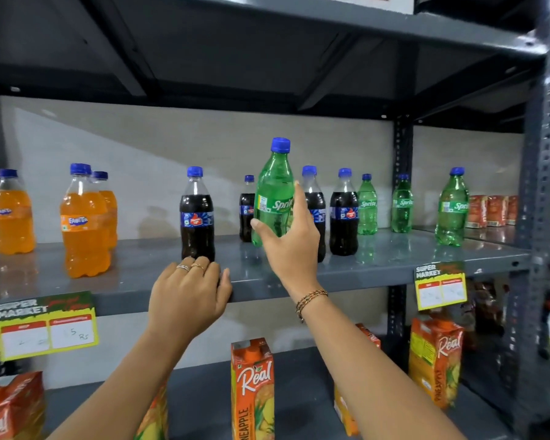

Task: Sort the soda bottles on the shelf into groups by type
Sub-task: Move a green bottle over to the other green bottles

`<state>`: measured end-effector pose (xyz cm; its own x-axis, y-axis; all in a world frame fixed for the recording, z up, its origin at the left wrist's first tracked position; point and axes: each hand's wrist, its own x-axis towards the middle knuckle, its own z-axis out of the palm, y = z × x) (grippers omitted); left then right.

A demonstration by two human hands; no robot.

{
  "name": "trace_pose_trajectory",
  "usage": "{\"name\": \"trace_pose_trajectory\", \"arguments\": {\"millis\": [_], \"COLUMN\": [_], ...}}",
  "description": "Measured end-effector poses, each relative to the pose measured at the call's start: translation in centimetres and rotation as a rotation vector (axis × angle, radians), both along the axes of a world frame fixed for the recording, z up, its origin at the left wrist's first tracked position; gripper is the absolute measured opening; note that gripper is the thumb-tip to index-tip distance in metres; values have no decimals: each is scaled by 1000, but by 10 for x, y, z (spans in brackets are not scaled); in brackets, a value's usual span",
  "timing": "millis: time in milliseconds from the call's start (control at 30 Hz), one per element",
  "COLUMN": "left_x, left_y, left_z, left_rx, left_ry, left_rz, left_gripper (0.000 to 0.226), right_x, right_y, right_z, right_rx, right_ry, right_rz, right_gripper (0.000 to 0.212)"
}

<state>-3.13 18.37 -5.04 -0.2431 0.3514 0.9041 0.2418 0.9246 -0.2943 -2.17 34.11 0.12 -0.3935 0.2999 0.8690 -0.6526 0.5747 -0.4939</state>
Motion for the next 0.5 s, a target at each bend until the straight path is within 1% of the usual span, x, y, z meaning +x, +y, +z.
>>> {"name": "trace_pose_trajectory", "arguments": {"millis": [100, 200, 300, 400, 500], "left_x": [2, 3, 3, 4, 1], "left_y": [33, 72, 99, 121, 132], "left_z": [4, 7, 8, 10, 12], "left_rx": [-11, -25, -34, -11, 10], "left_ry": [24, 25, 43, 39, 58], "left_rz": [-66, -149, -201, -207, -185], "left_gripper": [39, 40, 40, 40, 39], "right_x": [8, 16, 23, 30, 24], "right_y": [28, 64, 97, 130, 161], "right_z": [5, 8, 12, 16, 17], "right_rx": [-63, -118, -199, -251, -277], "right_ry": [75, 106, 99, 71, 14], "right_rz": [10, -21, 13, 37, -25], "right_gripper": [87, 89, 90, 91, 89]}}
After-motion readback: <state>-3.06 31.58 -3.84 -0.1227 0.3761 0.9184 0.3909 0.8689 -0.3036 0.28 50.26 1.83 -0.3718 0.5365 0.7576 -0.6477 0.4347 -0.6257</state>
